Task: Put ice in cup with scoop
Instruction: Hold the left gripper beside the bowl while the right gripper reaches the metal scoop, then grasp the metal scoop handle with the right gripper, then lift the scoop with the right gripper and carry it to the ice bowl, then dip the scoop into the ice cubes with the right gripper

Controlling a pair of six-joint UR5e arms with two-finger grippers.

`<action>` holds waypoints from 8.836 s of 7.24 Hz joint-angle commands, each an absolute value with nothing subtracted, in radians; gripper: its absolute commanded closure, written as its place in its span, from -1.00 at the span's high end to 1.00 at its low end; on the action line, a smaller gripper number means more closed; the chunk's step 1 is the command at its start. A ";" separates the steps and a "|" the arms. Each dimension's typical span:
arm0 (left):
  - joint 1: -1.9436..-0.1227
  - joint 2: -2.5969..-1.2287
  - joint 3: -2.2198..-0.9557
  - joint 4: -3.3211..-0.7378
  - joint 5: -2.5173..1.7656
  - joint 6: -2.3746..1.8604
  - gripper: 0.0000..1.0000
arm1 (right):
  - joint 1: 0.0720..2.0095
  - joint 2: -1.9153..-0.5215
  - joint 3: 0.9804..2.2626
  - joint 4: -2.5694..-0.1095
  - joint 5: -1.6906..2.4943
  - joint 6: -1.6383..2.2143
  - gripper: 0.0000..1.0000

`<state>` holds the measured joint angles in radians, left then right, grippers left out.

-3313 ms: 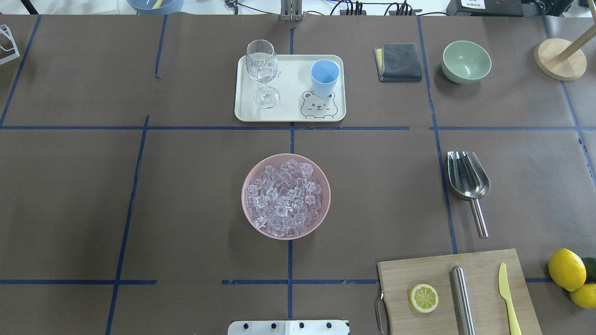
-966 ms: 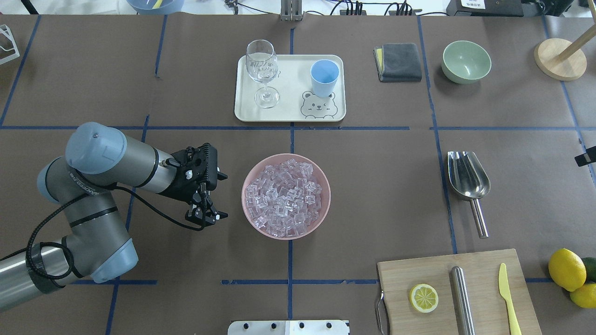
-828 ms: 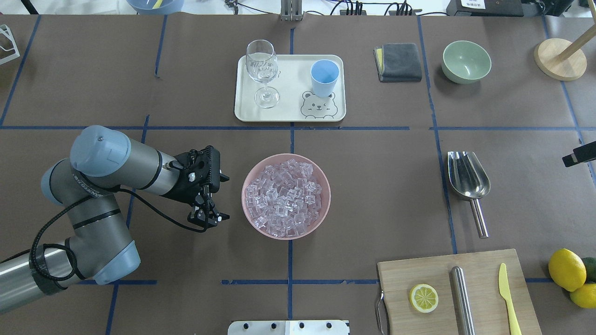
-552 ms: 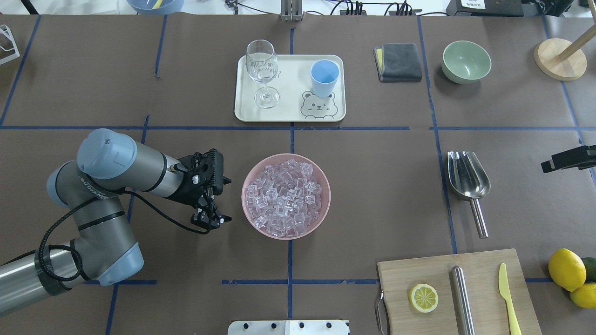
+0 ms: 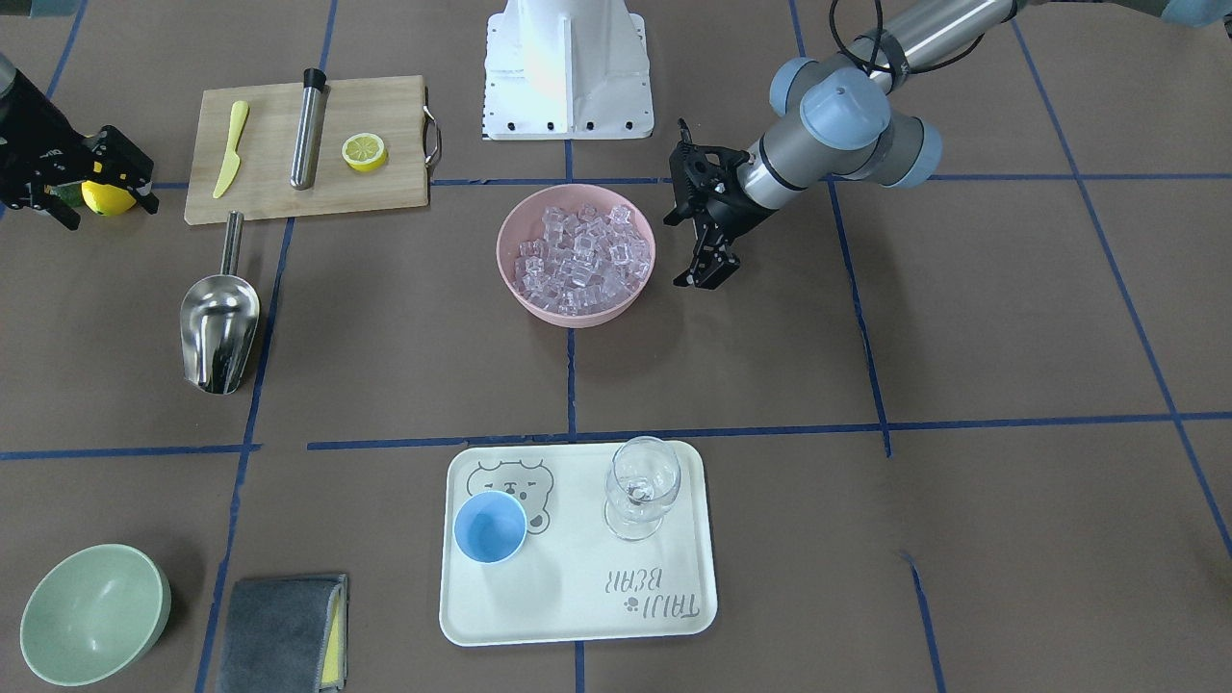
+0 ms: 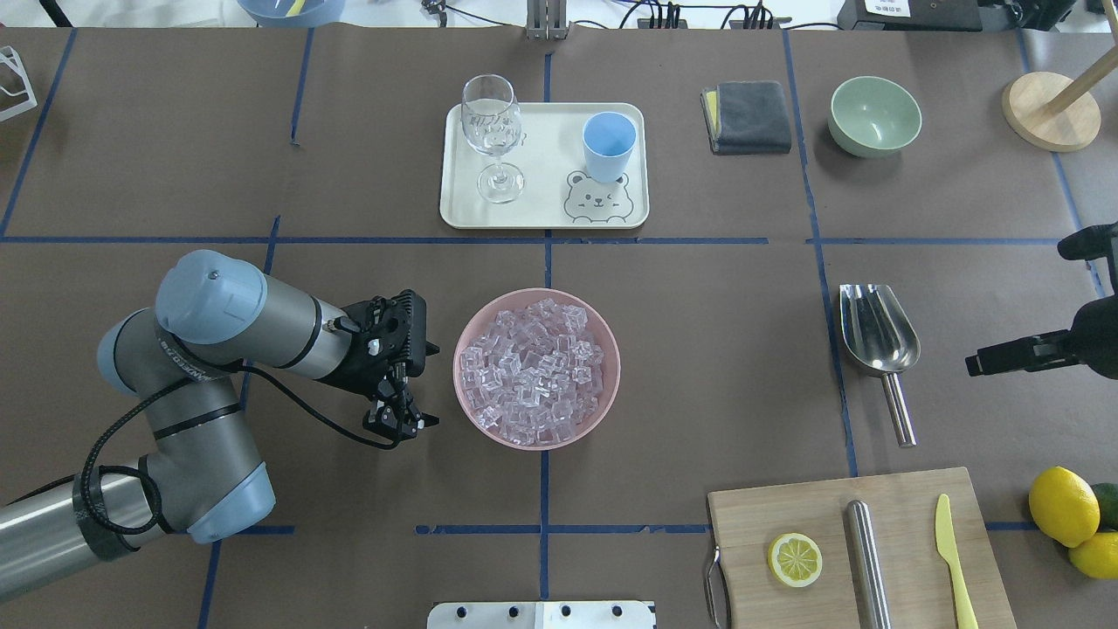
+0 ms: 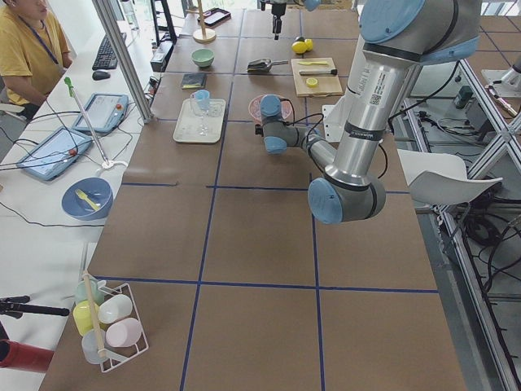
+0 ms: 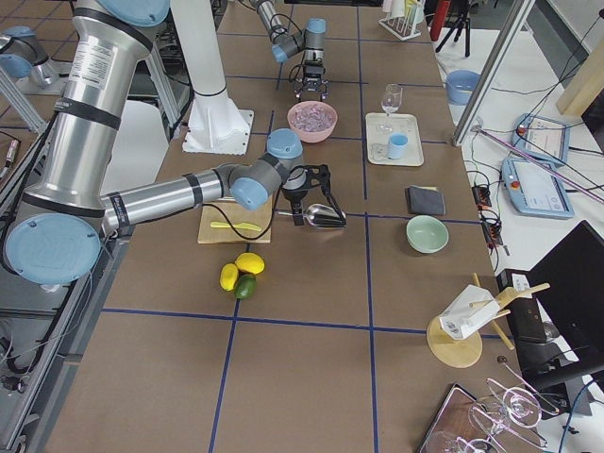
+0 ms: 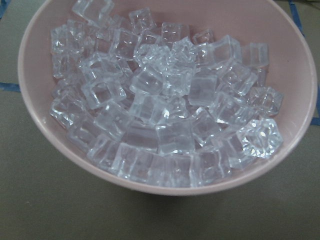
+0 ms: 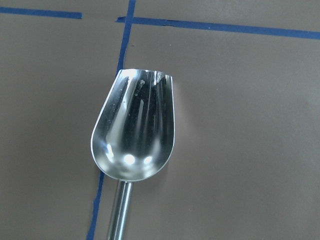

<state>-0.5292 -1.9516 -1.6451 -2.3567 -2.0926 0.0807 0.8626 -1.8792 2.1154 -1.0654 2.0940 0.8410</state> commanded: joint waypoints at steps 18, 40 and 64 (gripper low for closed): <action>-0.529 -1.940 -1.647 -2.375 -2.088 0.086 1.00 | 0.330 -1.862 1.997 -0.879 1.460 1.316 0.26; -0.528 -1.947 -1.617 -2.398 -2.086 0.086 1.00 | 0.379 -1.081 2.329 -2.073 1.759 0.389 -1.00; -0.526 -1.965 -1.571 -2.482 -2.088 0.084 1.00 | 0.407 -0.613 1.752 -2.545 1.792 -0.043 -1.00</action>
